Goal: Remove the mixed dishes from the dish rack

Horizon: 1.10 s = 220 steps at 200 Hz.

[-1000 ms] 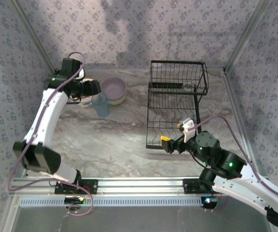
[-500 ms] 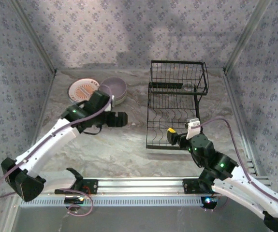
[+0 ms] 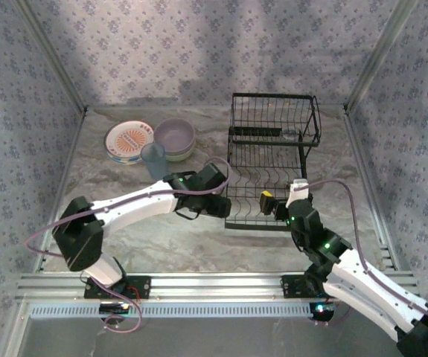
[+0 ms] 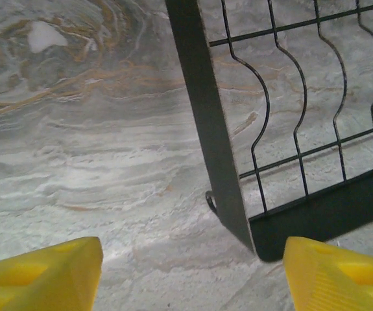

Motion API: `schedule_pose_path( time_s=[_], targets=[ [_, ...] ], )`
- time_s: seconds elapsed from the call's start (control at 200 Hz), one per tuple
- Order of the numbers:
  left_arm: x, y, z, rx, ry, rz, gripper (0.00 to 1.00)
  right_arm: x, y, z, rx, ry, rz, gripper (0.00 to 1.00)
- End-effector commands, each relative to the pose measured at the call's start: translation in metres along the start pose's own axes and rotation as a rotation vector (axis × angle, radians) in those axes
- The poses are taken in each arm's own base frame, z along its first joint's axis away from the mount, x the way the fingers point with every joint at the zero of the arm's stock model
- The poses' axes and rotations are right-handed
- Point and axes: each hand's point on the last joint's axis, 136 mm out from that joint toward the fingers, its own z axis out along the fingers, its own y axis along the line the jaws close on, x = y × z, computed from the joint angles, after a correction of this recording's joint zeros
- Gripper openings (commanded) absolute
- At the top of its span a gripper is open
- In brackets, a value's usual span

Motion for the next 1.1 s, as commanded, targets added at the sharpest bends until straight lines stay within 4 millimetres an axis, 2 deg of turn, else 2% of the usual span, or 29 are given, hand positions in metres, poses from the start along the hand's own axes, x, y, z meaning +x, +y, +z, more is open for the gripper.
schedule_pose_path(
  time_s=[0.0,0.215,0.33,0.53,0.865,1.094],
  targets=[
    [-0.016,-0.012,0.003,-0.005,-0.052,-0.011,0.68,-0.007,0.005,0.010,-0.022,-0.046,0.005,1.00],
    [-0.011,-0.013,0.021,-0.022,-0.032,-0.015,0.62,-0.002,0.000,0.032,-0.013,-0.034,0.007,1.00],
    [-0.008,-0.011,0.029,-0.032,-0.019,-0.018,0.55,-0.005,-0.005,0.040,0.002,-0.035,-0.005,1.00],
    [-0.003,-0.014,0.043,-0.021,0.013,-0.023,0.33,-0.010,-0.016,0.056,0.021,-0.039,0.005,1.00],
    [-0.001,-0.018,0.048,-0.006,0.029,-0.027,0.00,-0.013,-0.034,0.086,0.065,-0.080,0.042,1.00],
    [0.002,-0.022,0.051,0.014,0.049,-0.022,0.00,-0.015,-0.044,0.109,0.110,-0.119,0.043,1.00]
  ],
)
